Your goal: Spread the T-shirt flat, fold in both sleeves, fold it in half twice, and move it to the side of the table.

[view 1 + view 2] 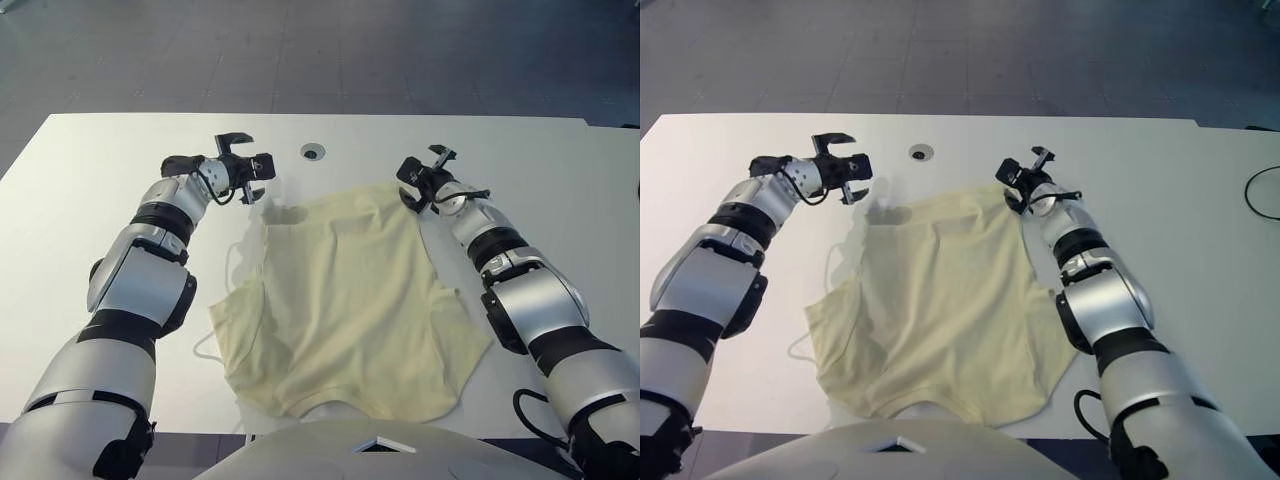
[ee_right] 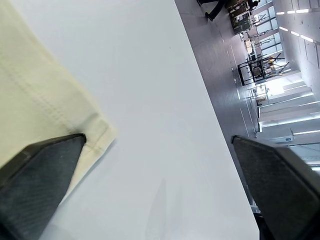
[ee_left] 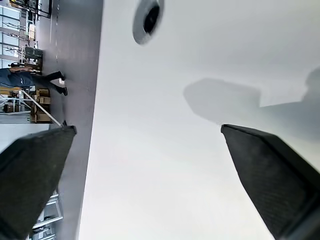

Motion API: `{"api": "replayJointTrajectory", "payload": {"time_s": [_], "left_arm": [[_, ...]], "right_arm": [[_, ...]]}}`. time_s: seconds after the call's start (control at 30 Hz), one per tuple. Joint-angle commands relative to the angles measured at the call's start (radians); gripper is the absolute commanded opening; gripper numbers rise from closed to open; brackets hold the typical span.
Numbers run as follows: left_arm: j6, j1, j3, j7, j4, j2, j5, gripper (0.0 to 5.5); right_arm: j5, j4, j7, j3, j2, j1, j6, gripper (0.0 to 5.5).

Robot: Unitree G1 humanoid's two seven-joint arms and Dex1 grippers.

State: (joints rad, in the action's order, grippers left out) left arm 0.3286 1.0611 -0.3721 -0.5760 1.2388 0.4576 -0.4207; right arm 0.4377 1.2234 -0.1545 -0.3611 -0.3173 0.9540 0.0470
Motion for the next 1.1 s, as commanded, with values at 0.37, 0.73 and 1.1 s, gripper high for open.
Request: {"api": "replayJointTrajectory", "payload": {"time_s": [0.37, 0.73, 1.1], "left_arm": [[-0.040, -0.329, 0.024, -0.364, -0.385, 0.114, 0.097, 5.38], [-0.063, -0.187, 0.022, -0.162, -0.174, 0.074, 0.055, 5.38], [-0.059, -0.078, -0.048, 0.018, 0.031, -0.015, -0.053, 5.38]], "right_arm": [[-0.002, -0.040, -0.047, 0.009, -0.015, -0.045, 0.010, 5.40], [0.002, -0.037, -0.054, 0.006, -0.014, -0.055, 0.014, 5.40], [-0.009, 0.050, 0.060, 0.041, 0.033, 0.002, -0.008, 5.40]]}}
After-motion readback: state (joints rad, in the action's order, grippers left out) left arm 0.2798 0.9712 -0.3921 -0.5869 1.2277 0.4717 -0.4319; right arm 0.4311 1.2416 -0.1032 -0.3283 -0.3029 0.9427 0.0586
